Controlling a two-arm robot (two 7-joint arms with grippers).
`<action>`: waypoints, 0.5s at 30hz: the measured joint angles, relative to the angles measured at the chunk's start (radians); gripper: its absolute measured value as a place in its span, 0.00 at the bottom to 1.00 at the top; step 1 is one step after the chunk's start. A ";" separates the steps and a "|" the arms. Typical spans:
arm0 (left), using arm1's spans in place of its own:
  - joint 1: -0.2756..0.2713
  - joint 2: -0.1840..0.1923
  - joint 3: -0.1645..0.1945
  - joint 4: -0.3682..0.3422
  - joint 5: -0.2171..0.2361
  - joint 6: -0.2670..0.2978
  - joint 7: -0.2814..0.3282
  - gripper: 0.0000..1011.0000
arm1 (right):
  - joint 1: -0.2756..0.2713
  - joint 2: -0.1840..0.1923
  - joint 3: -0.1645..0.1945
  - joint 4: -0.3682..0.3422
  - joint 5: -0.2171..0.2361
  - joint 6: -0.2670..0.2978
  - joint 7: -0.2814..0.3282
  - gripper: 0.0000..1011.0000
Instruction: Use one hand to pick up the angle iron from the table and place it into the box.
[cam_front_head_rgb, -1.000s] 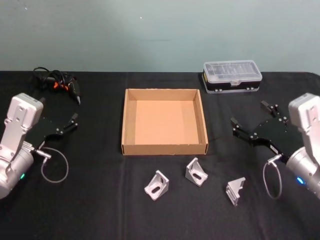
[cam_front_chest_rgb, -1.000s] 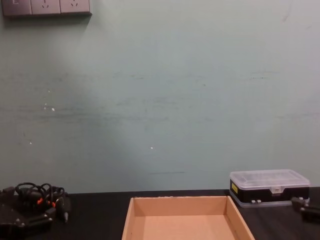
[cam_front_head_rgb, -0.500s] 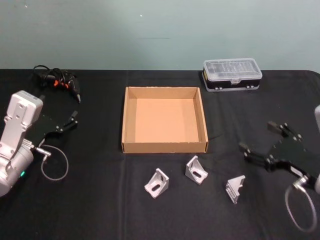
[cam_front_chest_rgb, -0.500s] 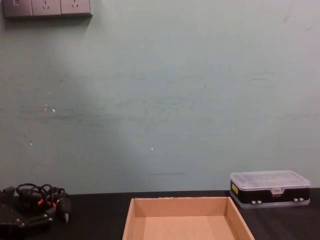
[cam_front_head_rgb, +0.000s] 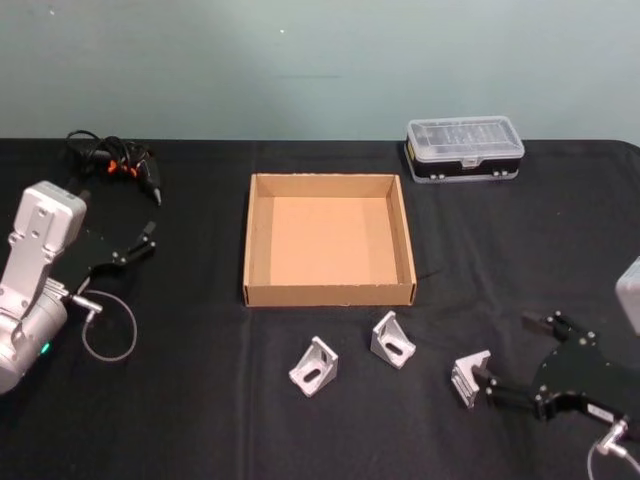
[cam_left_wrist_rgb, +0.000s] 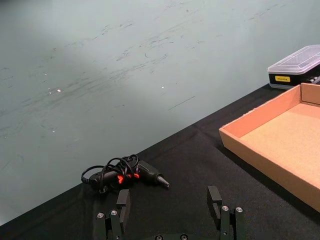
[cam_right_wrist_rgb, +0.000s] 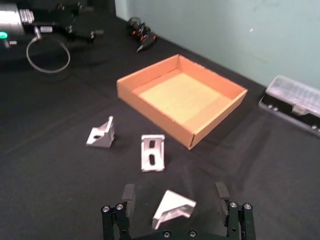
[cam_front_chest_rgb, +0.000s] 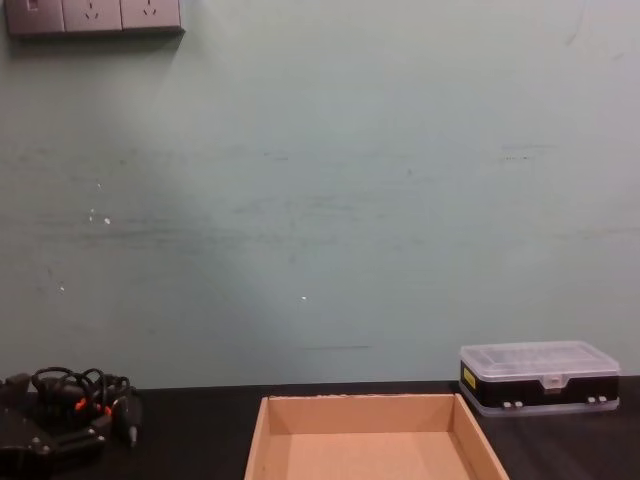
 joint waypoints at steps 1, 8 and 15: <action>0.000 0.000 0.000 0.000 0.000 0.000 0.000 1.00 | 0.002 -0.001 -0.004 0.001 -0.004 0.006 0.002 0.99; 0.000 0.000 0.000 0.000 0.000 0.000 0.000 1.00 | 0.049 -0.037 -0.053 0.027 -0.039 0.062 0.020 0.99; 0.000 0.000 0.000 0.000 0.000 0.000 0.000 1.00 | 0.099 -0.090 -0.087 0.061 -0.058 0.119 0.023 0.99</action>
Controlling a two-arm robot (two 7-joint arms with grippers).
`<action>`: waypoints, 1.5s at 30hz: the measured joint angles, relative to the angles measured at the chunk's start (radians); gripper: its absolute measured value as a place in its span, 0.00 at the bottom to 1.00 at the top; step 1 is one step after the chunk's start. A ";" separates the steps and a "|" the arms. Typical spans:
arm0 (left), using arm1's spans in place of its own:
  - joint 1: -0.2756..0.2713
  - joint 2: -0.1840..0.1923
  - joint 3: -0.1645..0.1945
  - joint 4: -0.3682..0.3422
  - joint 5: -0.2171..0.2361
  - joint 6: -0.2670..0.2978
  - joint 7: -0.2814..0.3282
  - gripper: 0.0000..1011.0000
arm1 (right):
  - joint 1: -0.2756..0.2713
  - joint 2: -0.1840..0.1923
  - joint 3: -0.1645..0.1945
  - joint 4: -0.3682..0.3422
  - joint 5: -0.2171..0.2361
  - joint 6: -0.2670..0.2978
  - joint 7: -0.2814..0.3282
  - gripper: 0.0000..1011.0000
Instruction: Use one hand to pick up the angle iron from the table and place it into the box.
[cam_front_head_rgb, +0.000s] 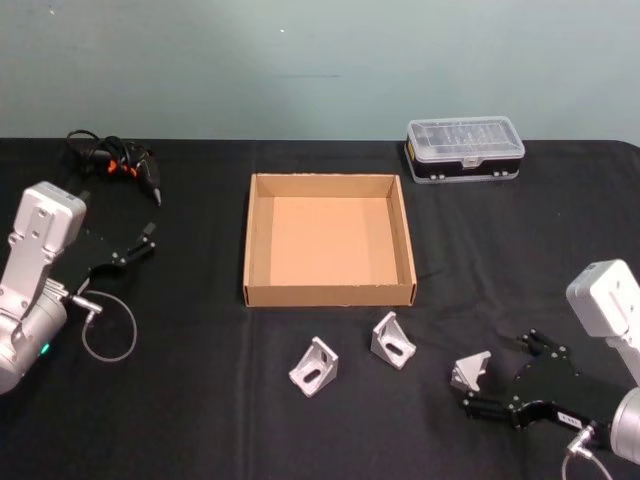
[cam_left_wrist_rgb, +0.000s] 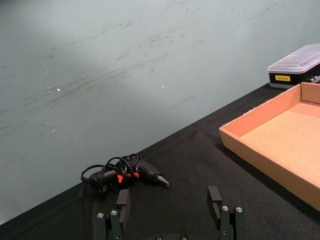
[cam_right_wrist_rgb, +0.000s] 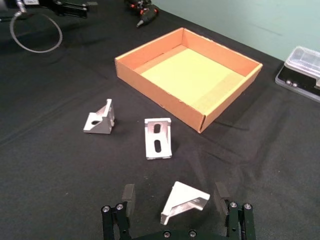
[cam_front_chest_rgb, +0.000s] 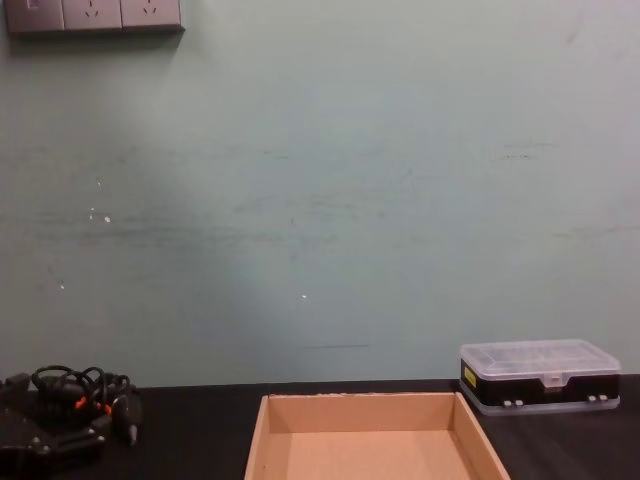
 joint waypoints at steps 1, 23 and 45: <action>0.000 0.000 0.000 0.000 0.000 0.000 0.000 1.00 | 0.009 -0.013 -0.005 0.007 -0.006 0.011 0.000 0.99; 0.000 0.000 0.000 0.000 0.000 0.000 0.000 1.00 | 0.081 -0.114 -0.030 0.096 -0.068 0.080 0.004 0.99; 0.000 0.000 0.000 0.000 0.000 0.000 0.000 1.00 | 0.079 -0.173 -0.011 0.114 -0.130 0.101 0.007 0.99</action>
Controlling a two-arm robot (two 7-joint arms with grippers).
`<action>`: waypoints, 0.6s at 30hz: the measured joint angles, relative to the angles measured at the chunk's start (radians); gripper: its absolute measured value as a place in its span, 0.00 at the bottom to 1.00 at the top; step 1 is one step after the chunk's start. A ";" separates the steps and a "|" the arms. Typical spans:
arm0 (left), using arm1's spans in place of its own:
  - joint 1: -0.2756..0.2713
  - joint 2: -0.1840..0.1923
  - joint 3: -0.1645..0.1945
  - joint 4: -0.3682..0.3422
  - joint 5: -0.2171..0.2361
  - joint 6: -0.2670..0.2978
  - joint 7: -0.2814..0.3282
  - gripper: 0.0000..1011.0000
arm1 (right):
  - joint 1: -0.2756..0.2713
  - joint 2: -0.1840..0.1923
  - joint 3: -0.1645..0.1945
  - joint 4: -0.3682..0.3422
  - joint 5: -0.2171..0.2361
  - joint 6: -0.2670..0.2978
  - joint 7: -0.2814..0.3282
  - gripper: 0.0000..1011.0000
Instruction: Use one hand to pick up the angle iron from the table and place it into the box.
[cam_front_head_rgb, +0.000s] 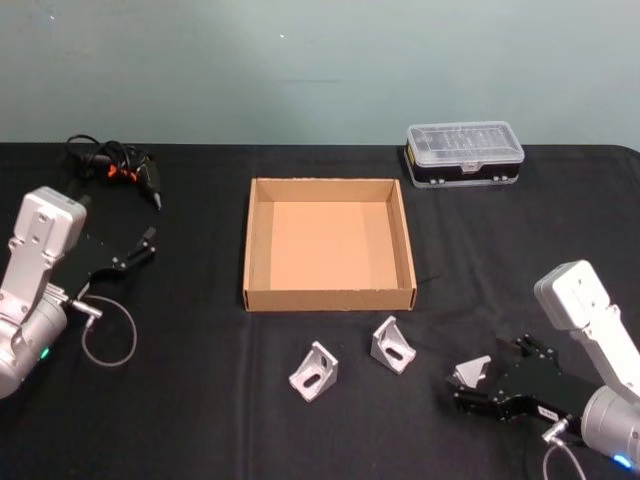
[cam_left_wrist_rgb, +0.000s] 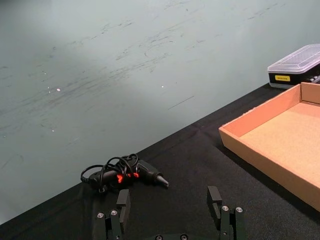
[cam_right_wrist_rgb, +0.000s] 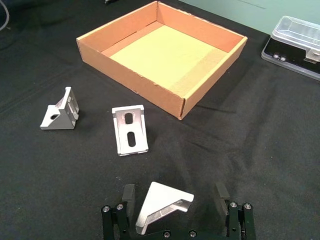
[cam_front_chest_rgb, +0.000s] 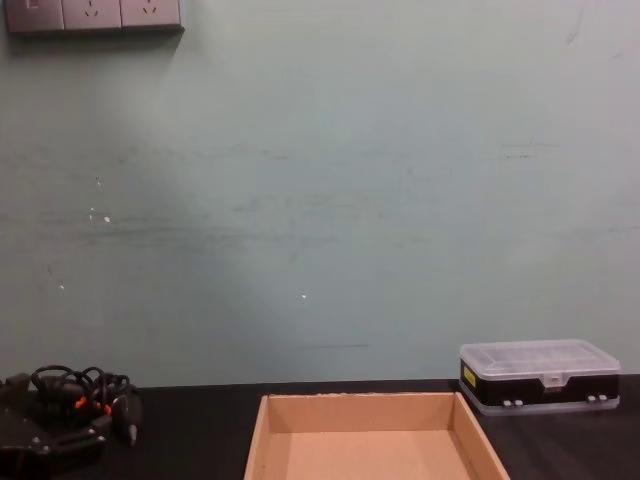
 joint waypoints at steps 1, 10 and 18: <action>0.000 0.000 0.000 0.000 0.000 0.000 0.000 1.00 | 0.000 -0.002 0.001 0.001 -0.001 0.001 0.000 0.99; 0.000 0.000 0.000 0.000 0.000 0.000 0.000 1.00 | -0.005 -0.024 0.015 0.010 -0.018 0.005 0.011 0.99; 0.000 0.000 0.000 0.000 0.000 0.000 0.000 1.00 | 0.001 -0.045 0.015 0.024 -0.036 0.010 0.028 0.99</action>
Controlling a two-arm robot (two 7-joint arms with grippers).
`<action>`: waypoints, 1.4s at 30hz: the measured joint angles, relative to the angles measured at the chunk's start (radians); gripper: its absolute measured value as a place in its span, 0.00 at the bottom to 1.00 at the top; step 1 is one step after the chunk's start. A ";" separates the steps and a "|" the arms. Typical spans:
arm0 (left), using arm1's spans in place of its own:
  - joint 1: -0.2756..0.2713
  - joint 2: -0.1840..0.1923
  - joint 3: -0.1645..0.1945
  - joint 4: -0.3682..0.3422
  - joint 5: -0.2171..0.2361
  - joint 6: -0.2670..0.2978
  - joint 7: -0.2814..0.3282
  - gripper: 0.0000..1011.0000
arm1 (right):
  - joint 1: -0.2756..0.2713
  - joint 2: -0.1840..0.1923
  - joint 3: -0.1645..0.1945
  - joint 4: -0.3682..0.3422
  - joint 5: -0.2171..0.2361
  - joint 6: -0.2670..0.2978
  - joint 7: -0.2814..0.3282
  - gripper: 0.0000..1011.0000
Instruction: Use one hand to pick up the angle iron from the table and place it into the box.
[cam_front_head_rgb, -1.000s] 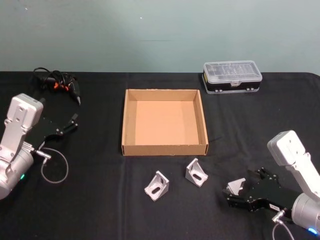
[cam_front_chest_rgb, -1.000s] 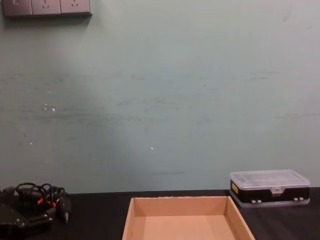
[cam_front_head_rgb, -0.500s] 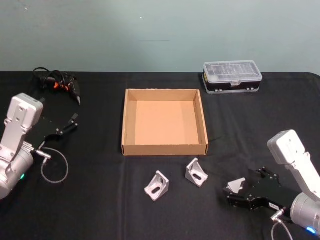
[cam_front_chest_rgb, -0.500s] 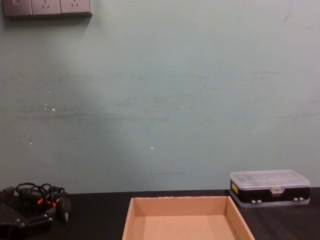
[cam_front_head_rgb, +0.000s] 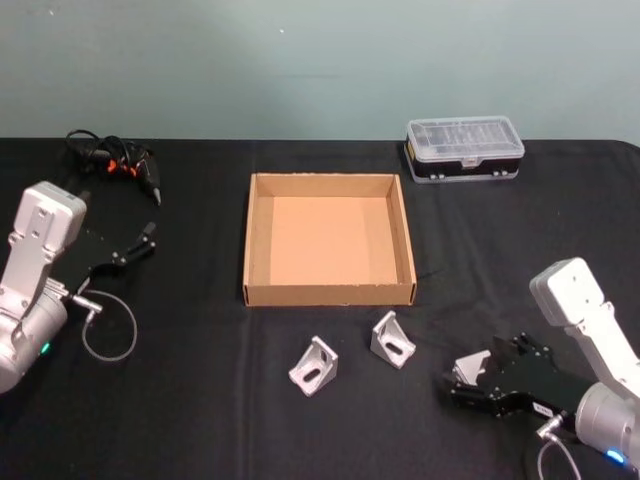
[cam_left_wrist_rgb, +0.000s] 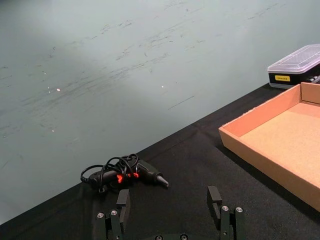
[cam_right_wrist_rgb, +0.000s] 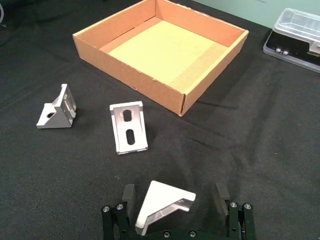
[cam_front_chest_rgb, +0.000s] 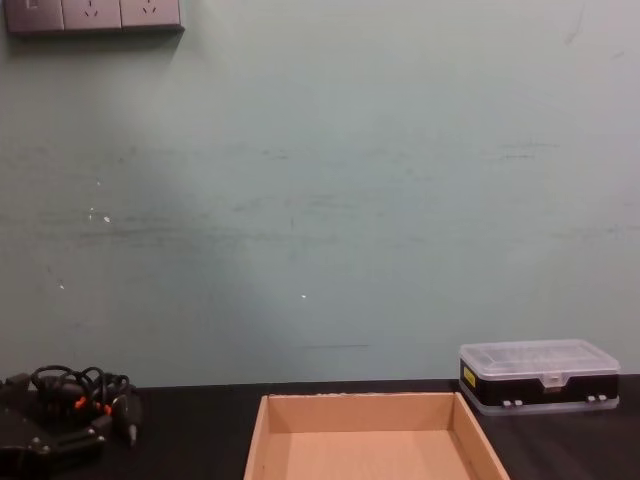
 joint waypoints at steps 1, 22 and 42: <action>0.000 0.000 0.000 0.000 0.000 0.000 0.000 1.00 | 0.001 -0.002 0.000 0.001 -0.002 0.000 0.002 0.99; 0.000 0.000 0.000 0.000 0.000 0.000 0.000 1.00 | 0.011 -0.025 -0.006 0.012 -0.025 0.009 0.020 0.99; 0.000 0.000 0.000 0.000 0.000 0.000 0.000 1.00 | 0.010 -0.023 -0.006 0.010 -0.021 0.007 0.019 0.56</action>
